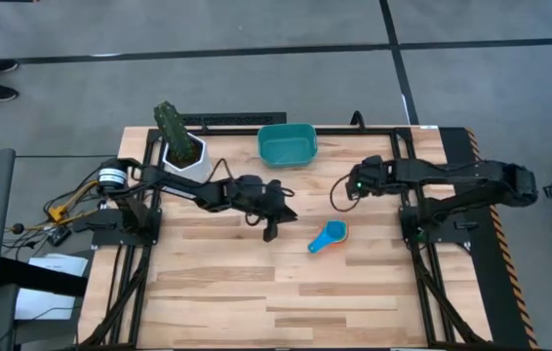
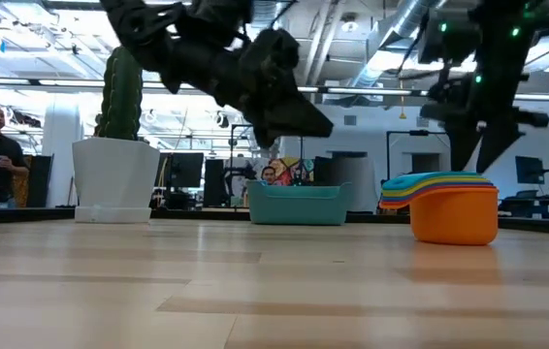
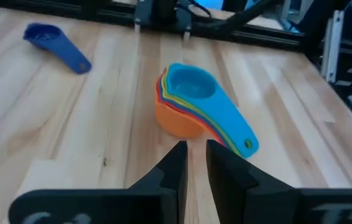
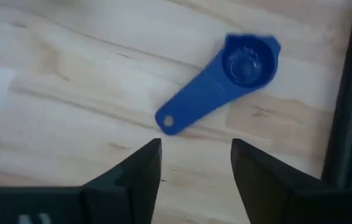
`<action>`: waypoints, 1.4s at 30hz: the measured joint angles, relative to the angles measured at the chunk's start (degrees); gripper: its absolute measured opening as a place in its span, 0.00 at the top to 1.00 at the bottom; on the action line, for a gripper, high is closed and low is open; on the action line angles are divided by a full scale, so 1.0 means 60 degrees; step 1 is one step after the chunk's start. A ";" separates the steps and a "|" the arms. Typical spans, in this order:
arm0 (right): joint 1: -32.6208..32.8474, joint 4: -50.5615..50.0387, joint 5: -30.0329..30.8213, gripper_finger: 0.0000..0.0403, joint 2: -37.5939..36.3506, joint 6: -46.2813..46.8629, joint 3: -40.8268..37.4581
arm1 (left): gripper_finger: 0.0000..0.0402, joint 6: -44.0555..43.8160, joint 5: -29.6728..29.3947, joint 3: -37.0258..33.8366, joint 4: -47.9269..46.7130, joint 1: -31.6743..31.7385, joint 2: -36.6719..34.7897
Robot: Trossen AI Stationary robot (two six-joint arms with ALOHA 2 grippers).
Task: Nest measuring cups in basket
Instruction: Stack the dark blue measuring cup into the light blue measuring cup
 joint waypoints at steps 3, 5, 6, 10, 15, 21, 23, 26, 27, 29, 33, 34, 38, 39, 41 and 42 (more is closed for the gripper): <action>-0.0813 0.0962 -0.0328 0.45 0.0003 0.0138 -0.0589 | 0.89 -0.0002 -0.0002 -0.0424 0.0427 0.0059 -0.0159; -0.1327 0.1494 -0.0403 0.47 -0.0002 0.0377 -0.0944 | 0.89 -0.0001 -0.0011 -0.0584 0.0608 0.0082 -0.0167; -0.1605 0.1700 -0.0411 0.49 -0.0002 0.0524 -0.1141 | 0.89 0.0003 -0.0032 -0.0648 0.0710 0.0087 -0.0168; -0.2525 0.2243 -0.0459 0.55 0.0015 0.1019 -0.1706 | 0.89 0.0083 -0.0048 -0.0793 0.0681 0.0085 -0.0176; -0.3438 0.2843 -0.0464 0.62 0.0015 0.0934 -0.1936 | 0.89 0.0329 -0.0077 -0.0820 0.0656 0.0085 -0.0173; -0.4289 0.3002 -0.0418 0.68 0.0015 0.0680 -0.1936 | 0.89 0.0493 -0.0178 -0.0820 0.0656 0.0096 -0.0172; -0.4476 0.3036 -0.0411 0.69 0.0022 0.0648 -0.1936 | 0.89 0.0510 -0.0353 -0.0820 0.0656 0.0096 -0.0172; -0.4637 0.3169 -0.0416 0.69 0.0022 0.0612 -0.1936 | 0.89 0.0511 -0.0440 -0.0820 0.0656 0.0096 -0.0169; -0.4666 0.3216 -0.0415 0.69 0.0022 0.0554 -0.1936 | 0.89 0.0511 -0.0443 -0.0820 0.0659 0.0096 -0.0169; -0.4705 0.3370 -0.0418 0.68 0.0022 0.0465 -0.1936 | 0.89 0.0511 -0.0470 -0.0820 0.0658 0.0096 -0.0165; -0.4685 0.3483 -0.0441 0.66 0.0195 0.0465 -0.1936 | 0.89 0.0513 -0.0540 -0.0820 0.0656 0.0096 -0.0161; -0.4683 0.3486 -0.0453 0.66 0.0293 0.0469 -0.1936 | 0.89 0.0514 -0.0551 -0.0820 0.0656 0.0096 -0.0161; -0.4602 0.3737 -0.0487 0.65 0.0887 0.0469 -0.1936 | 0.89 0.0514 -0.0580 -0.0820 0.0639 0.0096 -0.0158; -0.4582 0.3842 -0.0487 0.65 0.1064 0.0469 -0.1936 | 0.89 0.0514 -0.0580 -0.0820 0.0624 0.0096 -0.0158; -0.4541 0.3991 -0.0491 0.66 0.1328 0.0458 -0.1936 | 0.89 0.0514 -0.0580 -0.0820 0.0575 0.0096 -0.0158; -0.4544 0.4080 -0.0491 0.66 0.1461 0.0419 -0.1936 | 0.89 0.0514 -0.0582 -0.0820 0.0533 0.0096 -0.0158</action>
